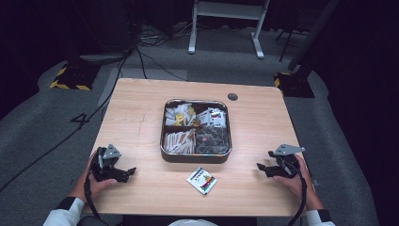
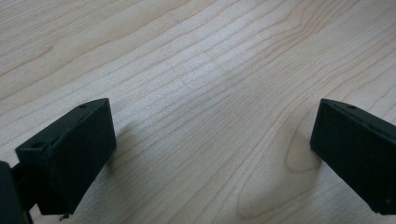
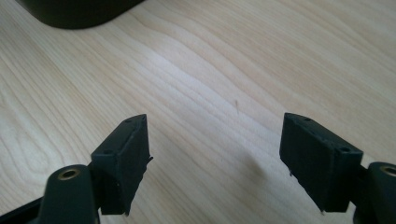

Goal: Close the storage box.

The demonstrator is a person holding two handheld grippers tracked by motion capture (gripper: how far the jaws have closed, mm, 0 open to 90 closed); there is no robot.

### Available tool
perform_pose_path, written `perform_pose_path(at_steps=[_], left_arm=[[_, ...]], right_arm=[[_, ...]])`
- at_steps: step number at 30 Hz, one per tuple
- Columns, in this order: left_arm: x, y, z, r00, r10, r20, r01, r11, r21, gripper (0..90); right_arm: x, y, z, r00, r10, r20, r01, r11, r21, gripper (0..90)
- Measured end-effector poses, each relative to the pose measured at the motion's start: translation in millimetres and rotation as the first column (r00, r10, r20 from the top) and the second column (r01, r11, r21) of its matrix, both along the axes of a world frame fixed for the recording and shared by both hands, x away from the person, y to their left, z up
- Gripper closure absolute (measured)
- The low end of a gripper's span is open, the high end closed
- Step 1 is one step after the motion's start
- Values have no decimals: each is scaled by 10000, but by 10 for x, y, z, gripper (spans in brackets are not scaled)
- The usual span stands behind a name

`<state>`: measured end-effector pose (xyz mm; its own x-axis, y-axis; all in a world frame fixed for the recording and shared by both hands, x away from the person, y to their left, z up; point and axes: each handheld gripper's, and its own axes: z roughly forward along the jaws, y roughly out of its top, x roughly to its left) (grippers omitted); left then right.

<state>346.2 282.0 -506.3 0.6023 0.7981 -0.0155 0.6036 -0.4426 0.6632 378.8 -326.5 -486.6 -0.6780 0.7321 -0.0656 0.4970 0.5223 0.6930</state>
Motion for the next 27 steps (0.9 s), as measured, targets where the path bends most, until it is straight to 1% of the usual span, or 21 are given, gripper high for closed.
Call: perform_pose_path(at_steps=[5, 6, 8, 22, 27], left_arm=[[2, 0, -1, 10000, -19, -22, 19, 10000, -28, 4], [3, 0, -2, 10000, -19, -26, 19, 10000, -38, 3], [2, -2, -2, 10000, 4, -52, -4, 10000, -64, 3], [2, -3, -2, 10000, 6, -53, -6, 10000, -62, 3], [2, -3, -2, 10000, 7, -51, -7, 10000, -63, 3]], right_arm=[[-46, -89, -58, 9998, -184, -115, 187, 9996, 216, 245], [-55, -105, -66, 9997, -247, -80, 248, 9995, 202, 244], [-73, -138, -76, 9993, -371, -99, 373, 9990, 243, 244], [-185, -328, -131, 9970, -765, -153, 773, 9953, 581, 227], [-225, -387, -155, 9957, -921, -23, 920, 9926, 793, 227]])
